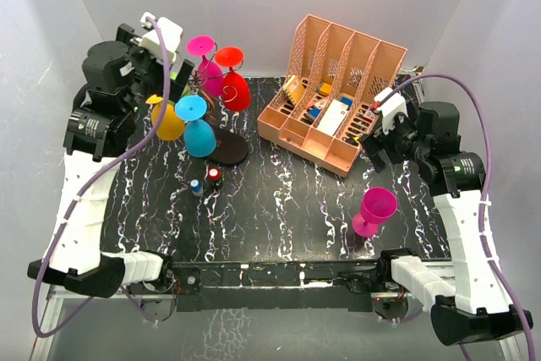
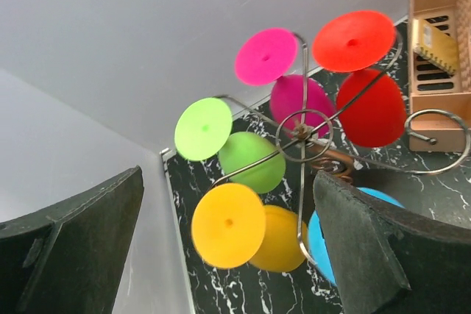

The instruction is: Place the wine glass upside down on the wine glass rack

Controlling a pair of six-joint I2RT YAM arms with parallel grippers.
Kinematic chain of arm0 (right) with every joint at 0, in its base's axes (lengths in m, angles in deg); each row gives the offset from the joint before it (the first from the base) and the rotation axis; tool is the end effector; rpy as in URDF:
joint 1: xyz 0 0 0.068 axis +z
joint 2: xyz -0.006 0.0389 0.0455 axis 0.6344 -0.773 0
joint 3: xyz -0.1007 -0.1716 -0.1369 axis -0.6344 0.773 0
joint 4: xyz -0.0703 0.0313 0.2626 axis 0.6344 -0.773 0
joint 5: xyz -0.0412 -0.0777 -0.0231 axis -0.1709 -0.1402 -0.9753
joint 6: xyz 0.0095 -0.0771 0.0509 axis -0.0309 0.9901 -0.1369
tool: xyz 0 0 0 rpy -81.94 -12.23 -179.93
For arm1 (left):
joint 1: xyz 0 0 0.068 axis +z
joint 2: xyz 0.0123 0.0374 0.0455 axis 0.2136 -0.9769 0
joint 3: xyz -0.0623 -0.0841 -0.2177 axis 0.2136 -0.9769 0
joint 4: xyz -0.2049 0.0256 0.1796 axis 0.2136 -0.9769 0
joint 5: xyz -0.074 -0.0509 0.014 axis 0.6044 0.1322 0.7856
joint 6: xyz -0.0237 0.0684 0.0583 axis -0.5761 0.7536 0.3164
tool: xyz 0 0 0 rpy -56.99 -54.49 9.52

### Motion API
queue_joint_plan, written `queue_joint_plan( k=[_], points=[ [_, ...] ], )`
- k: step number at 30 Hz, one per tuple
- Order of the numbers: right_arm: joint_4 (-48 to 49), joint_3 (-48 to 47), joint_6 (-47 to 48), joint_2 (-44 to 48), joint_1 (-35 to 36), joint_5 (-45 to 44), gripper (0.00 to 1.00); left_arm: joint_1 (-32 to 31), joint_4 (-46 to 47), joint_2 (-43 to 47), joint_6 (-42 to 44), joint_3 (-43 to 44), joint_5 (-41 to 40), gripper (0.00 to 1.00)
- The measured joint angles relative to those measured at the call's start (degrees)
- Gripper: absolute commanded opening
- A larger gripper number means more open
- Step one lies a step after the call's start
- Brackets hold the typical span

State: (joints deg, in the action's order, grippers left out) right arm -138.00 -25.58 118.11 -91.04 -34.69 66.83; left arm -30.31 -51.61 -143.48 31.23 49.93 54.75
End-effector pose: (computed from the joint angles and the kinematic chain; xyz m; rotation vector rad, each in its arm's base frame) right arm 0.2334 0.0410 0.3516 -0.7939 2.0284 0.0360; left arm 0.2895 -0.0871 0.5092 0.5824 1.5260 0.1987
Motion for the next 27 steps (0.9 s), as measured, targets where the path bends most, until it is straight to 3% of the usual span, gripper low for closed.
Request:
queue_joint_plan(
  k=[6, 18, 27],
  points=[
    [-4.4, 2.1, 0.9, 2.6, -0.9, -0.8, 0.85, 5.1, -0.5, 3.6, -2.2, -1.0, 2.3, 0.97],
    [-12.1, 11.6, 2.6, 9.5, -4.1, -1.9, 0.76, 7.7, 1.0, 6.4, -2.5, -3.2, 3.7, 0.97],
    [-12.7, 19.2, 2.2, 7.0, -4.1, -7.0, 0.57, 8.2, 1.0, 6.4, -3.5, -3.6, 6.3, 0.97]
  ],
)
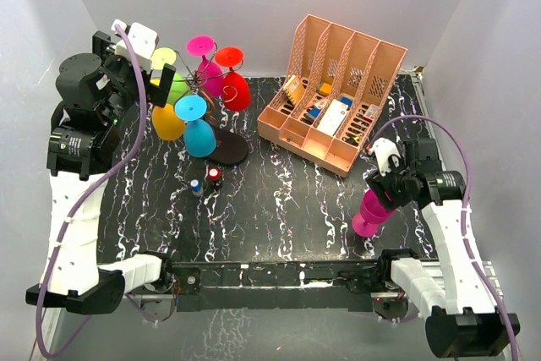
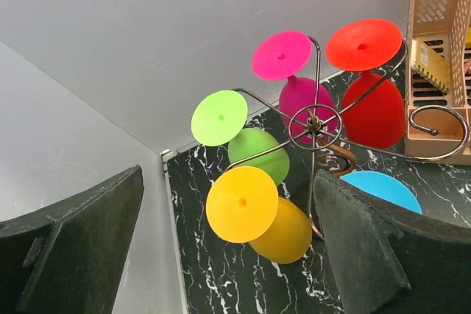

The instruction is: Place the wine glass upside down on the wine glass rack

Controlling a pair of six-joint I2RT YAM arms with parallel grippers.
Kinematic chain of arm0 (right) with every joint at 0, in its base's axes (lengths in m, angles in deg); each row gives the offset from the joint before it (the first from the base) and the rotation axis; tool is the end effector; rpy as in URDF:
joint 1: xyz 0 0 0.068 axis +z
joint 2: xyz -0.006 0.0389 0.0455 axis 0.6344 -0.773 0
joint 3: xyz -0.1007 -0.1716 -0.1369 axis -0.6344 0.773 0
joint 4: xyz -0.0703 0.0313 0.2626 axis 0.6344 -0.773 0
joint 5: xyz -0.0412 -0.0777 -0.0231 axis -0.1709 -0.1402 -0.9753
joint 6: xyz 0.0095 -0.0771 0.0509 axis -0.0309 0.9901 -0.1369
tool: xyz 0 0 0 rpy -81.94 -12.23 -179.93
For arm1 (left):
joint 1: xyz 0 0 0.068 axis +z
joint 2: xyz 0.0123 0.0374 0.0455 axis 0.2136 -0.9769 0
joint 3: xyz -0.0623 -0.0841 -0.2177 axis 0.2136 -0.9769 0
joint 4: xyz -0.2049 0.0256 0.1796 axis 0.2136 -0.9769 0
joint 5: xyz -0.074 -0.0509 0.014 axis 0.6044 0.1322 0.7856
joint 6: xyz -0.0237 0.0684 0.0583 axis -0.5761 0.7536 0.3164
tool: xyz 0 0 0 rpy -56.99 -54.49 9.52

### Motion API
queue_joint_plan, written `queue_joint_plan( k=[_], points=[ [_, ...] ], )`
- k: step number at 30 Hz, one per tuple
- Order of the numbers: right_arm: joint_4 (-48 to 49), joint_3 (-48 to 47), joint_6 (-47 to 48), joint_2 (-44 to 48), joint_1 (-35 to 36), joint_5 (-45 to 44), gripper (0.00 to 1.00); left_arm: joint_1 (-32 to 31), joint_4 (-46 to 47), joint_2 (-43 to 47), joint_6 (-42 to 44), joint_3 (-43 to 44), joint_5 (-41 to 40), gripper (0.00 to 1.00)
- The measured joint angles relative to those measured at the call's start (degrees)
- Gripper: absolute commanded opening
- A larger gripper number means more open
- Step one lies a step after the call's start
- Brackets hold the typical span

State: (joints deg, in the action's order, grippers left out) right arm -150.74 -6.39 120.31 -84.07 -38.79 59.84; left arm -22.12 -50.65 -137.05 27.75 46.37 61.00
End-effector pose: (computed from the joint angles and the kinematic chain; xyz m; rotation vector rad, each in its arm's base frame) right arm 0.1892 0.0137 0.2374 -0.7934 2.4978 -0.0067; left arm 0.2645 -0.0483 0.5203 0.4853 1.4887 0.1790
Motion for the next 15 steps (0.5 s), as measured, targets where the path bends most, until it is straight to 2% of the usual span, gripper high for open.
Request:
queue_joint_plan(
  k=[8, 13, 15],
  points=[
    [0.8, 0.3, -0.3, -4.4, 0.0, 0.4, 0.31, 0.3, -0.7, -0.5, -0.8, 0.4, 1.7, 0.97],
    [0.6, 0.0, 0.2, -6.1, 0.0, 2.6, 0.09, 0.3, -1.5, -3.5, -1.3, 3.2, 2.4, 0.97],
    [0.5, -1.0, 0.4, -6.8, 0.0, 3.9, 0.08, 0.3, -1.6, -4.7, -1.8, 4.0, 2.7, 0.97]
  ],
)
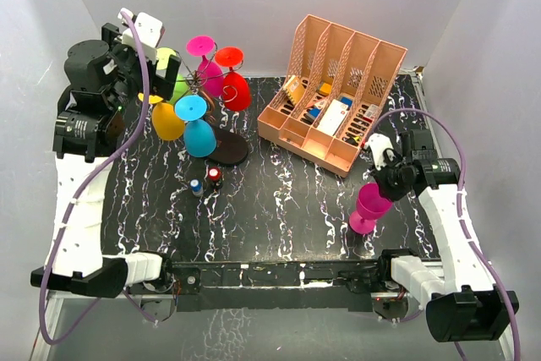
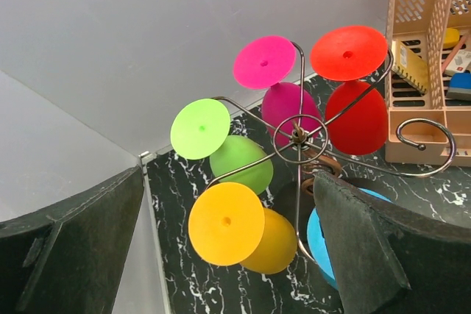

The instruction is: Place the wine glass upside down on the wine glass rack

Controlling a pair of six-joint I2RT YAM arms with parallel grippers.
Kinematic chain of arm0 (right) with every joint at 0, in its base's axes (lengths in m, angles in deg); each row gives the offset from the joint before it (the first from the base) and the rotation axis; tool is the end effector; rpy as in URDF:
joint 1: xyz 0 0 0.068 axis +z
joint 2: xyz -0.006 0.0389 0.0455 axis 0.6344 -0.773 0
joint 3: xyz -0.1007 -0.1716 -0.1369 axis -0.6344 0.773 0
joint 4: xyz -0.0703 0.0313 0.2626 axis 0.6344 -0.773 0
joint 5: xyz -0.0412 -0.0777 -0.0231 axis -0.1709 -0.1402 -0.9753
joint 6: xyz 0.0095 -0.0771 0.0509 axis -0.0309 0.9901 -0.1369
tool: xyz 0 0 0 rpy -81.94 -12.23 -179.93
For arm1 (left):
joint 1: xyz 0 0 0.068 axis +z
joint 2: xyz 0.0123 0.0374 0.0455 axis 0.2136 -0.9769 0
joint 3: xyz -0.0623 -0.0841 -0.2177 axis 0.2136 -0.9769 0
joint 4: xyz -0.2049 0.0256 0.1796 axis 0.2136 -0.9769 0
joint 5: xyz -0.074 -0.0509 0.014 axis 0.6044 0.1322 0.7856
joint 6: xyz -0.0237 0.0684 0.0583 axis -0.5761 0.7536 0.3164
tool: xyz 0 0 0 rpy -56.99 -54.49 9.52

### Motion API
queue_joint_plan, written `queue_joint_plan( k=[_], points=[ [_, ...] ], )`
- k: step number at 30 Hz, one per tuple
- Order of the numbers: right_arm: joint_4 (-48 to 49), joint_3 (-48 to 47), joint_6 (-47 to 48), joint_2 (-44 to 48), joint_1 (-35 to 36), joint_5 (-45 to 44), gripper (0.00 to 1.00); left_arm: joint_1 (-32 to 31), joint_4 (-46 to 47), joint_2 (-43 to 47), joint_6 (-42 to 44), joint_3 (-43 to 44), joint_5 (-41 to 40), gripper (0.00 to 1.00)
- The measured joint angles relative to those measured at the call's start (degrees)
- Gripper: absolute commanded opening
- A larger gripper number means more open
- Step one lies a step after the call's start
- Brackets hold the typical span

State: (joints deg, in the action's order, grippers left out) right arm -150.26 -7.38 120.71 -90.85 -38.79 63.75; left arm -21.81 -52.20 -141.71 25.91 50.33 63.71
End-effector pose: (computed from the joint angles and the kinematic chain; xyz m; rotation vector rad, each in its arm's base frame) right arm 0.2048 0.0195 0.2235 -0.8325 2.5570 0.1160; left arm 0.2835 -0.0540 0.5185 0.5024 1.5227 0.1169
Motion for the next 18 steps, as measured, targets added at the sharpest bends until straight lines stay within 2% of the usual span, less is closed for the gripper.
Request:
queue_joint_plan(
  k=[6, 12, 18],
  points=[
    [-0.7, -6.5, 1.6, -2.1, 0.0, 5.8, 0.08, 0.0, -0.4, -1.2, -1.8, 0.1, 1.4, 0.97],
    [-0.9, -18.5, 6.2, -7.0, 0.0, 21.1, 0.08, 0.0, -0.2, -0.2, -2.4, -1.0, 0.9, 0.97],
    [7.8, -24.6, 2.7, -10.7, 0.0, 32.6, 0.08, 0.0, 1.1, 2.3, -4.1, -3.6, -3.1, 0.97]
  ],
)
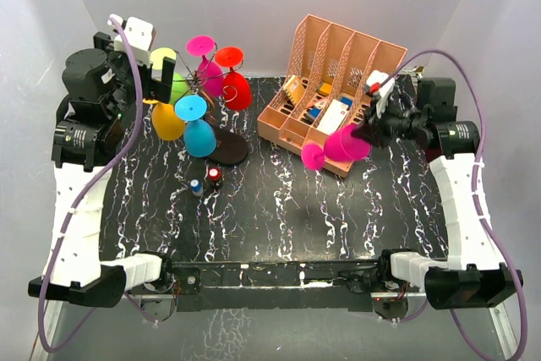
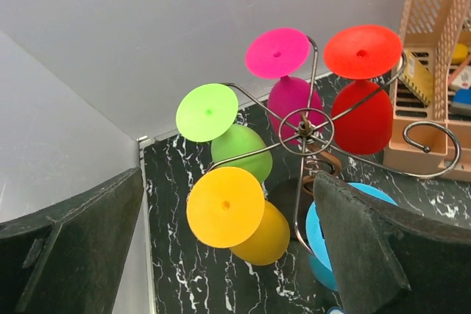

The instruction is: Place the wine glass upside down on the wine glass rack

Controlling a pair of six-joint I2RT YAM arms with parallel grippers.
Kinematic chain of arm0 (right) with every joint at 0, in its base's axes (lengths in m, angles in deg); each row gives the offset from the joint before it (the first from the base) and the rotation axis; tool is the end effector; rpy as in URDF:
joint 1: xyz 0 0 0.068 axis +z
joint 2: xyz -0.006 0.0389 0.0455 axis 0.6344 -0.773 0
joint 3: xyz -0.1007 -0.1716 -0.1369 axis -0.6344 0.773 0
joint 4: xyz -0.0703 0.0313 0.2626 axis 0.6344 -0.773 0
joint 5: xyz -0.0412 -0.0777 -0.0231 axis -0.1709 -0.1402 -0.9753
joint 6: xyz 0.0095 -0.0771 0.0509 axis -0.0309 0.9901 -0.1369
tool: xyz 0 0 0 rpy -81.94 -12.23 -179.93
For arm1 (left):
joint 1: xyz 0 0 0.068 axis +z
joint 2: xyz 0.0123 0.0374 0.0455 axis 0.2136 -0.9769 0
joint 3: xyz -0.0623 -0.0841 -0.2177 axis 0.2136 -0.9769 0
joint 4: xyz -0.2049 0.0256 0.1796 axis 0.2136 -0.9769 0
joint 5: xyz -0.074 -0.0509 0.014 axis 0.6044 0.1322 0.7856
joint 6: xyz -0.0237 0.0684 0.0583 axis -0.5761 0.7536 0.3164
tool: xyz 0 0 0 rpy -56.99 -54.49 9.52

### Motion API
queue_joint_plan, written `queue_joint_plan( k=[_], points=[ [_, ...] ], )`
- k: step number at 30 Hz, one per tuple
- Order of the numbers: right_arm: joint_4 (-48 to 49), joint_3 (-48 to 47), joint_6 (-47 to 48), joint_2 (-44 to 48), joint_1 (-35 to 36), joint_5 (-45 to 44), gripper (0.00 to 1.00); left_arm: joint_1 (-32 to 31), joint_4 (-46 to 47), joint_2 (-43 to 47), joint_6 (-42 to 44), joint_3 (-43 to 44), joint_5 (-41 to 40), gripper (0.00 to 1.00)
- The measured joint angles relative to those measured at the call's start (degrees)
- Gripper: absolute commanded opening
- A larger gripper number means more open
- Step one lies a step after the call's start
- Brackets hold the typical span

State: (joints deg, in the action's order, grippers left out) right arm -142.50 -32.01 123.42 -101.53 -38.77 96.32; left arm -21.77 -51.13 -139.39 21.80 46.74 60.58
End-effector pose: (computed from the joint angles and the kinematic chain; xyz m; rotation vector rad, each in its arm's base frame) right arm 0.2513 0.0613 0.3539 -1.0027 1.8992 0.5622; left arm 0.2799 -0.0486 0.5107 0.4068 1.5544 0.1054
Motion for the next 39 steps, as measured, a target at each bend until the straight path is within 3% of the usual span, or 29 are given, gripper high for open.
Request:
queue_joint_plan(
  k=[8, 17, 27, 35, 39],
  points=[
    [21.5, -5.5, -19.2, -6.5, 0.0, -4.5, 0.08, 2.9, 1.9, 2.8, -5.7, -0.9, -0.1, 0.97],
    [38.8, -4.4, -33.9, -12.8, 0.0, -1.6, 0.08, 5.0, 2.0, 2.9, -10.7, -4.1, 14.2, 0.88],
    [43.1, 1.9, -36.3, -14.1, 0.0, -2.0, 0.08, 6.3, 2.9, -1.9, -16.7, -4.2, 27.8, 0.81],
    [46.5, 5.0, -44.0, -13.7, -0.7, 0.9, 0.08, 5.8, 3.0, -7.9, -25.2, 0.8, 31.2, 0.77],
    [51.4, 8.5, -50.5, -12.9, -2.7, 1.7, 0.08, 0.9, 2.0, -10.4, -25.8, 4.7, 29.1, 0.77]
  ],
)
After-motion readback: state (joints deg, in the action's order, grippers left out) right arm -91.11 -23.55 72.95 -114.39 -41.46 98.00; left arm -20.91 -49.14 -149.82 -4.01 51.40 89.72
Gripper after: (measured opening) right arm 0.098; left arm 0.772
